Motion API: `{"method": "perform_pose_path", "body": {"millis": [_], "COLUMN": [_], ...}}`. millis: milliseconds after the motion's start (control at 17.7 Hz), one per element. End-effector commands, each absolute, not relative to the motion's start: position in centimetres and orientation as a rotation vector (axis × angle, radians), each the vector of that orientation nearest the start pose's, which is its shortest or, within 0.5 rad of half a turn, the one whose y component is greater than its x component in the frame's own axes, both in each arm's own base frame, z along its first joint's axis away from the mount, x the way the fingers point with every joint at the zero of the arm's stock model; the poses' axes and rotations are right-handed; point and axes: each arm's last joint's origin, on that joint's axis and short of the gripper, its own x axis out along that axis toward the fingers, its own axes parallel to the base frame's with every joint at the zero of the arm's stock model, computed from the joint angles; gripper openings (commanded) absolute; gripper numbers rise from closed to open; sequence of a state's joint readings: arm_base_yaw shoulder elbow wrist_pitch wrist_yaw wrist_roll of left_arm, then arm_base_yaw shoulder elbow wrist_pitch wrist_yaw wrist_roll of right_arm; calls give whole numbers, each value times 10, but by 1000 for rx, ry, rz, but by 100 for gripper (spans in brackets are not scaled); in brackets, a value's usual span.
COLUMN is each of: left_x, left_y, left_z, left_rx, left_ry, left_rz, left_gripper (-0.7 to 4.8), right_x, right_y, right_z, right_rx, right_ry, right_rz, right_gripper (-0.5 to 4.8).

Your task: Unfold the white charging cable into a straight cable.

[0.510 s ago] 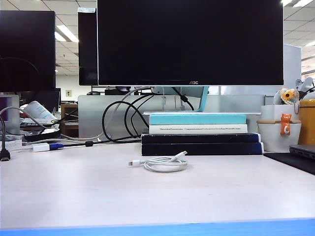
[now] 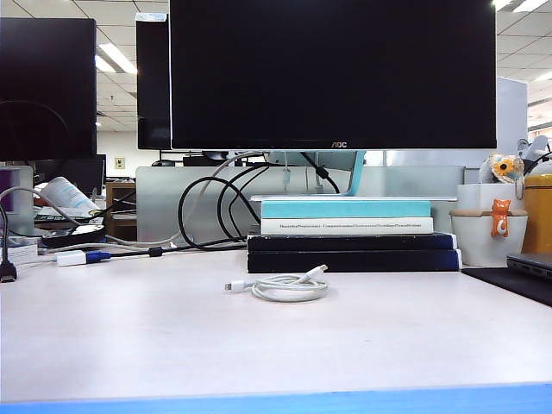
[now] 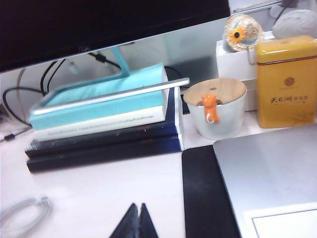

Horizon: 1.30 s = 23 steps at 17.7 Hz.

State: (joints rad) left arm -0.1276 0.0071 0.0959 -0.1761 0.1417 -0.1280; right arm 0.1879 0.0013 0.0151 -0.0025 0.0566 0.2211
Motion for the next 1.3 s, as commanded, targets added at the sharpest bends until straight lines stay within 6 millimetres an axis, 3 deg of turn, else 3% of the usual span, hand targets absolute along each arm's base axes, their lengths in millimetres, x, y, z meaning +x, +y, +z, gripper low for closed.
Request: {"method": "perform_pose_path", "body": {"millis": [57,283,566,793,1020,1076,1303], "left_x": [87,94,134,178,212,218,234], "left_y": [-14,-14,-24,-33,-57,-73,-105], "left_z": [199,222,271,287,290,289,282], "left_rx": [-131,-138,-149,-57,88,163,201], "left_ry": [28,62,153,295,396,399,474], "left_rz": [-220,-206,-342,-454,-634,-699,-723], "left_gripper": [-6,-6,-6,-6,-6,-6,-6], "right_x": [92,90,81,85,115,131,178], "right_y": [15,14,10,10,19,24,39], "right_z": [177,187,221,237,251,257,273], "right_rx": [169,174,203,199,168,157,75], "right_ry": [29,-11,-129,-102,85,162,314], "right_rz": [98,71,14,-4,89,142,342], "right_gripper": [7,-5,-5,-5,-5,-5,-5]}}
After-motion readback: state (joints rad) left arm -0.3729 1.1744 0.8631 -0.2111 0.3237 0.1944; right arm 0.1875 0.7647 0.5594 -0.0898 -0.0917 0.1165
